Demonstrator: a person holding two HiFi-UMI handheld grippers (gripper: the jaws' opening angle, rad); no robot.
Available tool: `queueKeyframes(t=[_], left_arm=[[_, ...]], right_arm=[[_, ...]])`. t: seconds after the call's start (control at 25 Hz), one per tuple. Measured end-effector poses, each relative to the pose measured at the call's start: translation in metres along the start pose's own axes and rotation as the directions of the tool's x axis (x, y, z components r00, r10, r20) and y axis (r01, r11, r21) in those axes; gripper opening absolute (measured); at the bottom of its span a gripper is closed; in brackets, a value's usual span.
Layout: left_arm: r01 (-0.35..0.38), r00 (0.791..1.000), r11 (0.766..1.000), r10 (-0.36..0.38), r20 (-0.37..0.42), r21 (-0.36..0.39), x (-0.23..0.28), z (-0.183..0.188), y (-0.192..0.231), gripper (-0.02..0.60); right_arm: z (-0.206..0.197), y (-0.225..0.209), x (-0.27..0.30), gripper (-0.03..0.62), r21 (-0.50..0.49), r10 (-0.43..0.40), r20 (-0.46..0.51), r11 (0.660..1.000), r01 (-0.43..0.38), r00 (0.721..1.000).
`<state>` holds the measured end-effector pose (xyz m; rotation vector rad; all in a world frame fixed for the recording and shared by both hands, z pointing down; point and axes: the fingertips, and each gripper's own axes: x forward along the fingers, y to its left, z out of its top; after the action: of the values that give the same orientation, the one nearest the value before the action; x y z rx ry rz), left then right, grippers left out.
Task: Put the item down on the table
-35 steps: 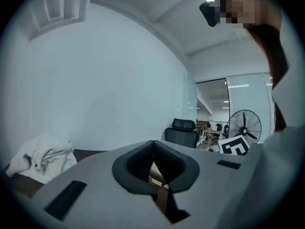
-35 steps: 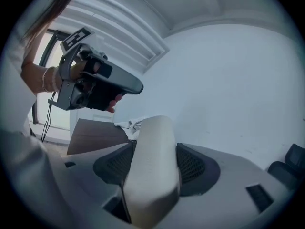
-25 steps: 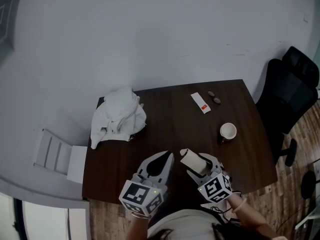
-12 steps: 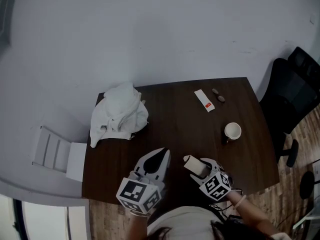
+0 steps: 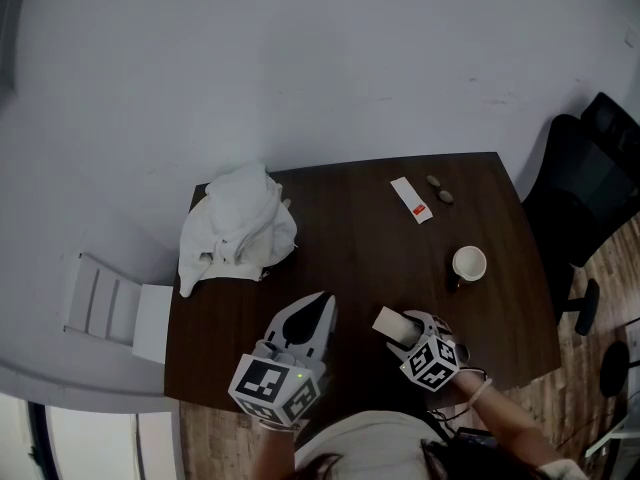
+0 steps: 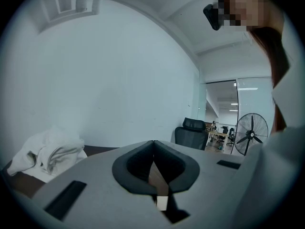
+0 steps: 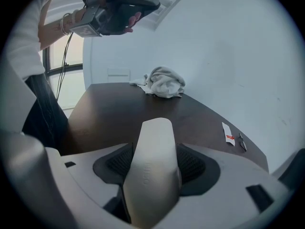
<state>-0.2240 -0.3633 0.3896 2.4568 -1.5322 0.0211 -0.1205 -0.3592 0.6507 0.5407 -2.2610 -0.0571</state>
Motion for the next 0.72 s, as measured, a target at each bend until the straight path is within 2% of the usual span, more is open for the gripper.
queueKeyframes(t=[0.36,0.72], left_arm=[[0.004,1.0,1.0,-0.004,-0.015,-0.003,0.009,-0.005,0.006,0.018],[-0.004,0.999,1.0,0.004,-0.036,-0.007,0.014,-0.009,0.009,0.018]], right_arm=[[-0.013,-0.01,0.021,0.296,-0.071,-0.004,-0.049,0.997,0.0,0.999],[-0.03,-0.019,0.034,0.296,-0.034,0.018,-0.077,0.999,-0.021,0.997]])
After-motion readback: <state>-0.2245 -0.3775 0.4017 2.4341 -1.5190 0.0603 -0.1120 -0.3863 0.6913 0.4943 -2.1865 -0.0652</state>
